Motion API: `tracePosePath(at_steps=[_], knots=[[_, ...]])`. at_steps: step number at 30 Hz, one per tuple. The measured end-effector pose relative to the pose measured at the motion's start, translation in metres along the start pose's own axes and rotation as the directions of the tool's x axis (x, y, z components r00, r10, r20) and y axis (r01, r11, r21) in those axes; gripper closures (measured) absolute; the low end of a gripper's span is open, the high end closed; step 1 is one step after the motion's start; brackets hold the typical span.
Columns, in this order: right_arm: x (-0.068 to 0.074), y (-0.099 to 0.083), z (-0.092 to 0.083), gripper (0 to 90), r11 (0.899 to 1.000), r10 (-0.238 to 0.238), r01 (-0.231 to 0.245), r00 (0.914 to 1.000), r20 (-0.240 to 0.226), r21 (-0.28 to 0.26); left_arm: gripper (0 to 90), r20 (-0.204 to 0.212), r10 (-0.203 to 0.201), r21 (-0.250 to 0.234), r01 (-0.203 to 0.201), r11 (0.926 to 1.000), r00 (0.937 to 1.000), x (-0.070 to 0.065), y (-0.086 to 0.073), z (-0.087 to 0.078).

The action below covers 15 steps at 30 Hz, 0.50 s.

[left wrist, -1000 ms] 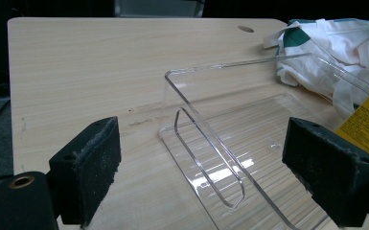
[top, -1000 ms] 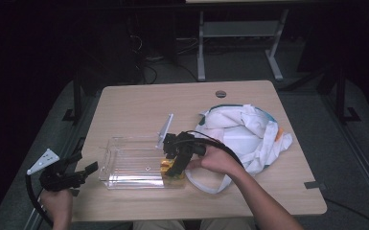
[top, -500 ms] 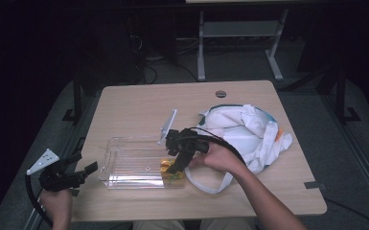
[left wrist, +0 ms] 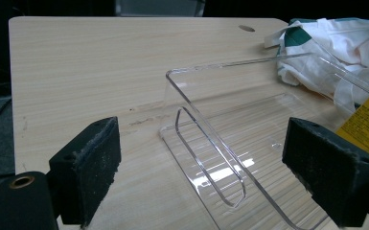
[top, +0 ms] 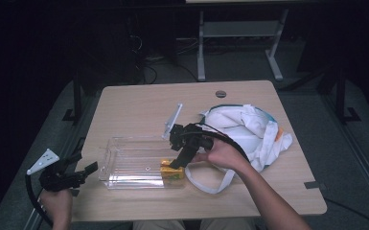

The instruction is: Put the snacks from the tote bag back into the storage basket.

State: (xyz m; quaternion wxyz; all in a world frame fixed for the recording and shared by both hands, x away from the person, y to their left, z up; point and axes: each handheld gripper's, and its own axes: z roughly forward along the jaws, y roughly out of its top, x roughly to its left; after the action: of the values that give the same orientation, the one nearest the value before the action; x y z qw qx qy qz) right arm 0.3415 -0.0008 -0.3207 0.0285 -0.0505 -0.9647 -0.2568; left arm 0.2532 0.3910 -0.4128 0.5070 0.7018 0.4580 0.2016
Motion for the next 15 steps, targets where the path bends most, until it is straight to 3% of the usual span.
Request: tracePosePath(at_steps=[15], knots=[[-0.006,-0.006,-0.014,33.0,0.999,0.029,-0.028,0.999,0.034,-0.019,12.7,0.0,-0.007,-0.005,0.007,1.0,1.0,-0.001,0.0,0.0]])
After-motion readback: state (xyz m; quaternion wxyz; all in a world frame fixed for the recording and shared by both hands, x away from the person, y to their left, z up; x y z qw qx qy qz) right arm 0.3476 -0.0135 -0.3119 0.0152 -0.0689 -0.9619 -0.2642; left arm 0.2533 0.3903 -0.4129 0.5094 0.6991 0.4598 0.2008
